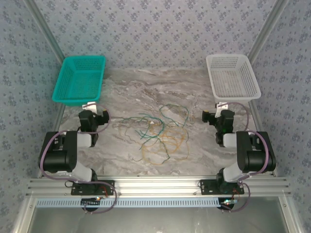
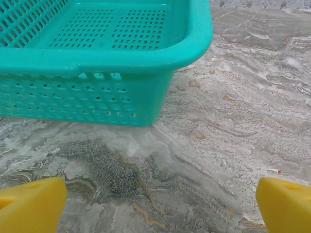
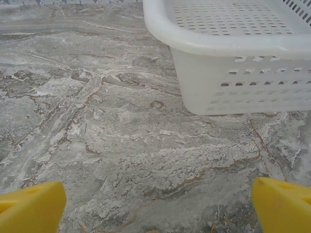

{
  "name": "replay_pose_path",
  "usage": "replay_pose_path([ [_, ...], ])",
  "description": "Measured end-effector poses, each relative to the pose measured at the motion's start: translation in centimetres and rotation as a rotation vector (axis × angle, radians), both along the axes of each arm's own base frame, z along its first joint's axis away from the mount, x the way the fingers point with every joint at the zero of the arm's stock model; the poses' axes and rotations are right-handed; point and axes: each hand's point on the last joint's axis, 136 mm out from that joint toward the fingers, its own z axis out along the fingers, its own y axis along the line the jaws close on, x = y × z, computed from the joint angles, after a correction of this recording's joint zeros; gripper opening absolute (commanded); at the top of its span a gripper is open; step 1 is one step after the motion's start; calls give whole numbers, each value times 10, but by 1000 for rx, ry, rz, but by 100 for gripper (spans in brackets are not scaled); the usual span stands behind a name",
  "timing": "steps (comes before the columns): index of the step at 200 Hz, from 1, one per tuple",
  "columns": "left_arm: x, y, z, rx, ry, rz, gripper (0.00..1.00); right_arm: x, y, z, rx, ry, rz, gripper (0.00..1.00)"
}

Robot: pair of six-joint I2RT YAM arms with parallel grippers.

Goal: Untangle the cables

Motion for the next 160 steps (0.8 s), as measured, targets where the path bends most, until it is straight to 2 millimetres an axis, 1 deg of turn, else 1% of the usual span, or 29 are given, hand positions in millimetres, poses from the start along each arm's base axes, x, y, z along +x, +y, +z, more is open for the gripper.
replay_pose_path([
  [113, 0, -2, 0, -7, 0, -12, 99, 0, 0, 0, 0, 0, 0, 100],
  [132, -1, -2, -1, 1, 48, -6, 96, -5, -2, 3, -22, 37, -31, 100],
  [140, -2, -3, 7, 8, 69, 7, 96, -8, -3, 15, -18, 55, -64, 100],
  [145, -2, -4, 18, 4, 70, 19, 96, -9, -5, 28, -4, 51, -91, 100],
  [148, -2, -6, 26, 2, 63, 22, 94, -8, -6, 41, 7, 39, -103, 100],
  [152, -1, -8, 40, -8, 52, 34, 87, -7, -7, 56, 27, 20, -117, 100],
  [154, -1, -9, 45, -10, 47, 36, 83, -6, -7, 65, 37, 6, -123, 100],
  [157, -1, -12, 58, -30, 30, 40, 77, -5, -7, 82, 57, -21, -124, 100],
  [160, 0, -13, 69, -30, 17, 42, 72, -4, -7, 96, 73, -46, -126, 98],
])
